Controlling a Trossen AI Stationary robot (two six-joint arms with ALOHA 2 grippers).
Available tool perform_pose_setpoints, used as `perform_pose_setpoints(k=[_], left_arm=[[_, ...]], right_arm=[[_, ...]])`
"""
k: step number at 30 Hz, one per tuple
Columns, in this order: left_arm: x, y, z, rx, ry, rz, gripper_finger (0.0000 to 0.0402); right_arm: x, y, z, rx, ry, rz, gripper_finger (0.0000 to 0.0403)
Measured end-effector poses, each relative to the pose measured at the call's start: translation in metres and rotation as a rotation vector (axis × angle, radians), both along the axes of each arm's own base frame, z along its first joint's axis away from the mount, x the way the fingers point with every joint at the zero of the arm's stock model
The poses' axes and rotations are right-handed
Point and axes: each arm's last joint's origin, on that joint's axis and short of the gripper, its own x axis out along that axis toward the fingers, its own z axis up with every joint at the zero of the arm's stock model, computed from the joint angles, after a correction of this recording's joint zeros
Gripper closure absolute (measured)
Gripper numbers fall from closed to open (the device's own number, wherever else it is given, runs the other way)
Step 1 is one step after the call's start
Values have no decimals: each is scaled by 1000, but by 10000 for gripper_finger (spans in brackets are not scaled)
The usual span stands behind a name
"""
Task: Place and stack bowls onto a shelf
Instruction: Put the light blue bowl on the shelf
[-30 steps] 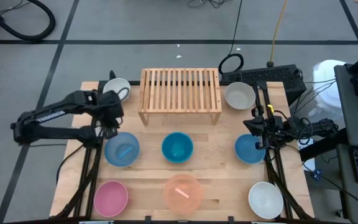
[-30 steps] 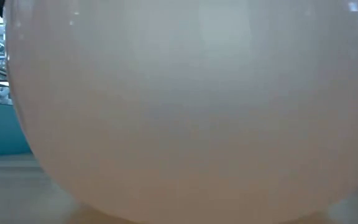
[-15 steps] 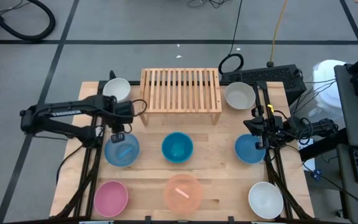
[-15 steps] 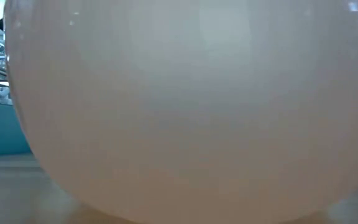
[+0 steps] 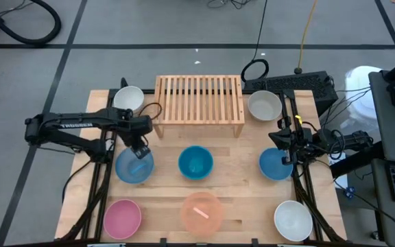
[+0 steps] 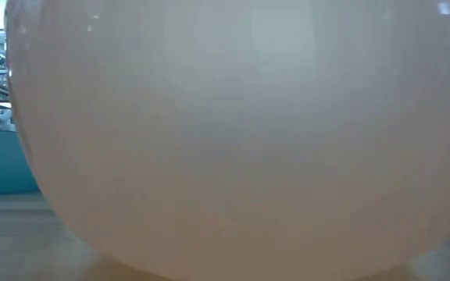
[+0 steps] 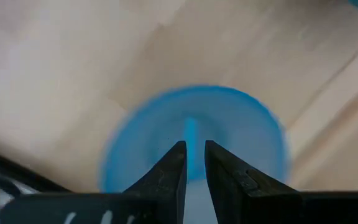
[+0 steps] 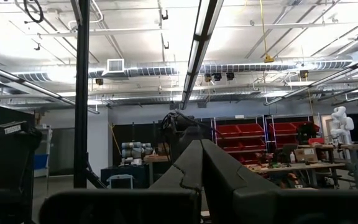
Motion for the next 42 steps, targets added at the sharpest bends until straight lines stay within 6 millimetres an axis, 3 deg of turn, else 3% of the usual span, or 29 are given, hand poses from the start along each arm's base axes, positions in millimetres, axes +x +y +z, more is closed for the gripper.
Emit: perform_pose_setpoints(k=[3,12,20,30,42], left_arm=[[3,-17,0,-47,12,113,339],[16,-68,1,-31,-101,175,339],[28,-98,-24,51,-1,97,339],[39,-108,-44,150,34,70,339],[45,-110,-44,132,-26,82,339]], right_arm=[[0,0,0,0,0,0,403],[-2,0,3,7,-37,0,403],[-4,-1,6,13,-70,1,403],[-4,-1,7,23,-86,4,403],[-5,-1,8,25,-95,4,403]])
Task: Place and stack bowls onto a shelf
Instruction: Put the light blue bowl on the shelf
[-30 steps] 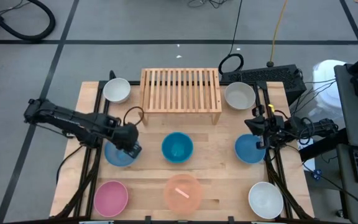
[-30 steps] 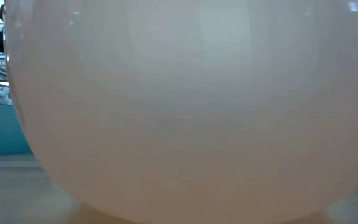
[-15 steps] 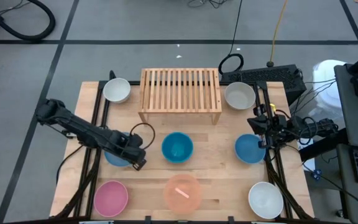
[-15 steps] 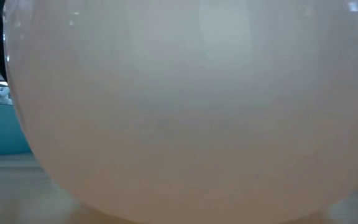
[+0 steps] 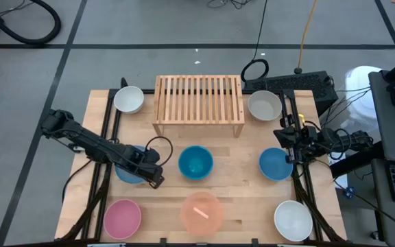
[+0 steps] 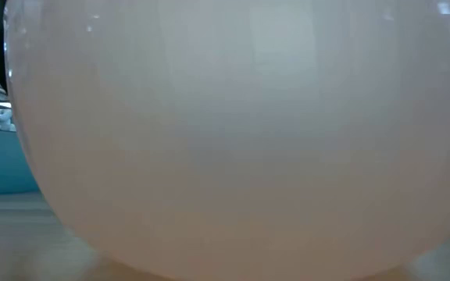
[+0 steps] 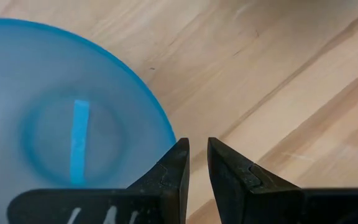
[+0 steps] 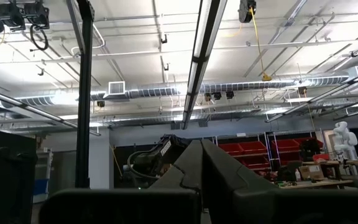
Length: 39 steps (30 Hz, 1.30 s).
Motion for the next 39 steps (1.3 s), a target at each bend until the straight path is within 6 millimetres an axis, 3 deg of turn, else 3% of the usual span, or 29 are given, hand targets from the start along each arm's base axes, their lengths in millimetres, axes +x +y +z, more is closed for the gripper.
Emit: perform_pose_setpoints(k=[8,19,30,35,39], left_arm=[[-1,1,-2,21,14,24,339],[8,-10,-25,3,104,38,339],[10,-14,-34,15,146,-28,340],[11,-11,-33,11,148,3,385],[11,-11,-33,13,149,5,393]], right_arm=[[0,0,0,0,0,0,403],[0,0,0,1,-5,0,403],[-2,0,2,5,-27,-1,403],[-2,0,2,5,-27,0,403],[-2,0,2,5,-27,0,403]])
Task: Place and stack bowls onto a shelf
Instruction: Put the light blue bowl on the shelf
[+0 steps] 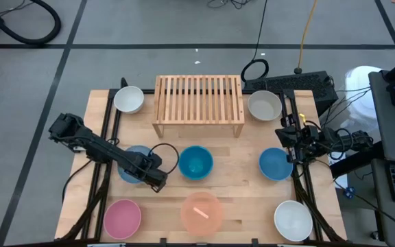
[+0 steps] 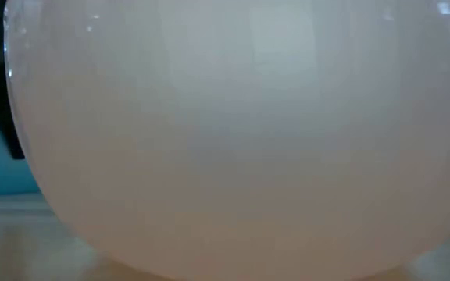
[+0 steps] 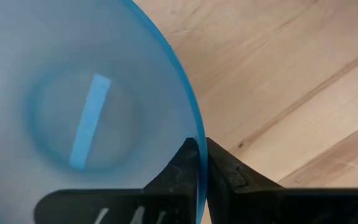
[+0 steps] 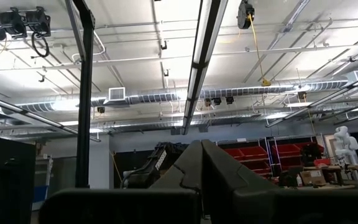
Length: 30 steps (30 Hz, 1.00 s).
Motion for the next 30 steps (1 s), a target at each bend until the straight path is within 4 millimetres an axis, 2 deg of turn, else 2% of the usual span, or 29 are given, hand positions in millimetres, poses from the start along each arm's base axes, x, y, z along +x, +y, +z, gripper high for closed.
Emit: perform_pose_setpoints(k=[4,8,12,19,25,30], left_arm=[[-2,0,3,-33,12,4,393],[-8,-2,18,-56,22,25,394],[-13,-1,46,-5,52,19,394],[-18,12,109,120,139,1,394],[-5,31,155,193,-38,-55,394],[3,58,187,290,-141,-111,394]], right_arm=[[0,0,0,0,0,0,403],[0,0,0,-1,0,0,403],[0,0,0,-2,2,-1,403],[0,0,0,-10,6,-7,403],[0,0,0,-10,6,-7,403],[0,0,0,-11,6,-7,403]])
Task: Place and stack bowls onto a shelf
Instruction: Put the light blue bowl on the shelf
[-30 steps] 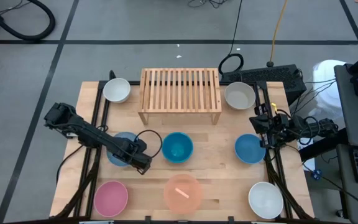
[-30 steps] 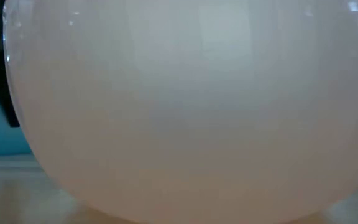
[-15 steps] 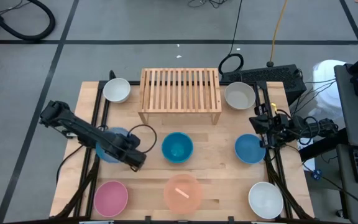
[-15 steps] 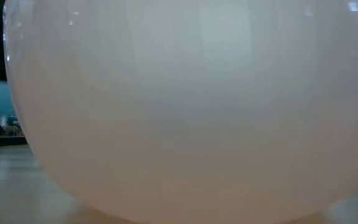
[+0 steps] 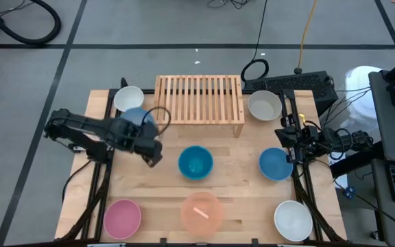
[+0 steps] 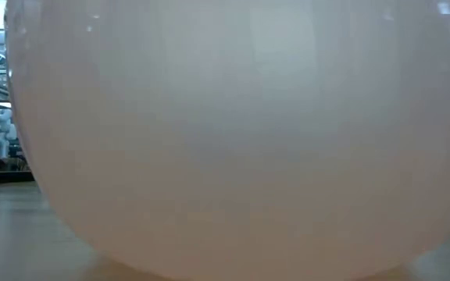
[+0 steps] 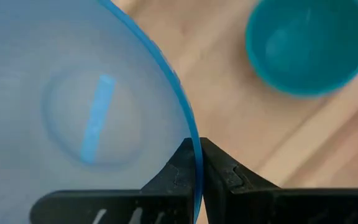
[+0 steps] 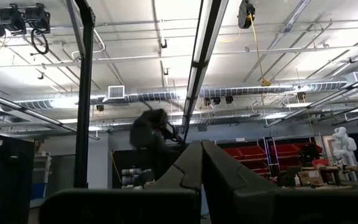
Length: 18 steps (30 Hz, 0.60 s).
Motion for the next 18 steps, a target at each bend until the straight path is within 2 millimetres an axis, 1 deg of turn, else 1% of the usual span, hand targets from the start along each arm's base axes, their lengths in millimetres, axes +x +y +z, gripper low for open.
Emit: perform_pose_setpoints(k=[3,9,13,16,18], left_arm=[[2,20,18,23,-33,-38,394],[2,55,44,127,-17,-263,394],[2,74,51,123,-22,-439,394],[4,81,52,136,-10,-625,394],[5,85,52,165,0,-718,394]], right_arm=[[0,0,0,0,0,0,403],[1,0,-1,-10,11,-6,403],[1,0,-1,-20,18,-13,403],[1,0,-2,-26,24,-16,403],[1,0,-2,-28,26,-17,403]])
